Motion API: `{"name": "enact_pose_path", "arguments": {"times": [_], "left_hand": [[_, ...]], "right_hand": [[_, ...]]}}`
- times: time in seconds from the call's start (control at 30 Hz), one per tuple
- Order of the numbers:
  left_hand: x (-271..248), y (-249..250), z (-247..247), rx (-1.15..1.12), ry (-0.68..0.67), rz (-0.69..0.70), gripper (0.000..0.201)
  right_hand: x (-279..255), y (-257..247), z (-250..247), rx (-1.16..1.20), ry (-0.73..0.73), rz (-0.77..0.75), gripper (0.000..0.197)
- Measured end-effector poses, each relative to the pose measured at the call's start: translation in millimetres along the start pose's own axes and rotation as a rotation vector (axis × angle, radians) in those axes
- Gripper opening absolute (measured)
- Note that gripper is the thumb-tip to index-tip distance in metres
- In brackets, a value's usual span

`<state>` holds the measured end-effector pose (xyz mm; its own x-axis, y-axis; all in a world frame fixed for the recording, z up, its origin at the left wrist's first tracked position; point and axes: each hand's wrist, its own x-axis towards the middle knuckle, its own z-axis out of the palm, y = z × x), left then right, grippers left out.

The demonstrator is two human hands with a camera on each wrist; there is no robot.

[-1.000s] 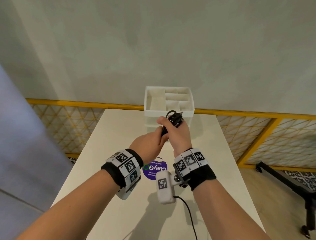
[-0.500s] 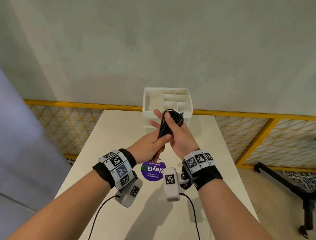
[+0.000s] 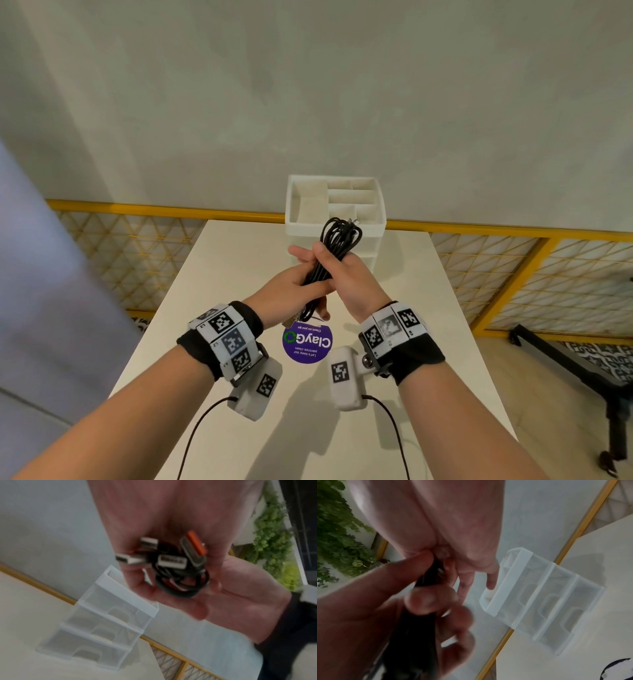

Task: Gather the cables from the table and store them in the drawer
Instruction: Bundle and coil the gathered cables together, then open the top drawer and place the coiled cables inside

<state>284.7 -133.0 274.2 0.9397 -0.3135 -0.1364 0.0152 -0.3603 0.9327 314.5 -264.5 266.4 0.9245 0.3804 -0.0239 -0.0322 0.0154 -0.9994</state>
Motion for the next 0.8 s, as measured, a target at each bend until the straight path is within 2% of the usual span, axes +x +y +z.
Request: {"name": "enact_pose_path", "arguments": {"times": [0.1, 0.17, 0.27, 0.37, 0.53, 0.67, 0.73, 0.8], "left_hand": [[-1, -10, -5, -0.214, 0.001, -0.084, 0.034], [-2, -16, -6, -0.307, 0.05, -0.087, 0.033], [0, -25, -3, -0.387, 0.136, -0.051, 0.025], [8, -35, 2, -0.418, 0.194, -0.039, 0.03], [28, -49, 0, -0.159, 0.238, 0.05, 0.015], [48, -55, -3, -0.036, 0.257, 0.039, 0.018], [62, -57, -10, 0.081, 0.22, 0.011, 0.019], [79, -60, -21, 0.268, 0.217, -0.005, 0.034]], "right_hand": [[2, 1, -2, 0.027, 0.066, -0.05, 0.038], [6, 3, -3, 0.106, 0.144, -0.065, 0.032], [10, 7, 1, 0.428, 0.181, -0.051, 0.017], [13, 10, 2, 0.633, 0.205, -0.024, 0.011], [24, 21, -4, 0.68, 0.305, 0.093, 0.018], [42, 33, -16, 0.714, 0.416, 0.145, 0.033], [54, 41, -24, 0.713, 0.486, 0.183, 0.033], [67, 51, -30, 0.702, 0.548, 0.251, 0.027]]}}
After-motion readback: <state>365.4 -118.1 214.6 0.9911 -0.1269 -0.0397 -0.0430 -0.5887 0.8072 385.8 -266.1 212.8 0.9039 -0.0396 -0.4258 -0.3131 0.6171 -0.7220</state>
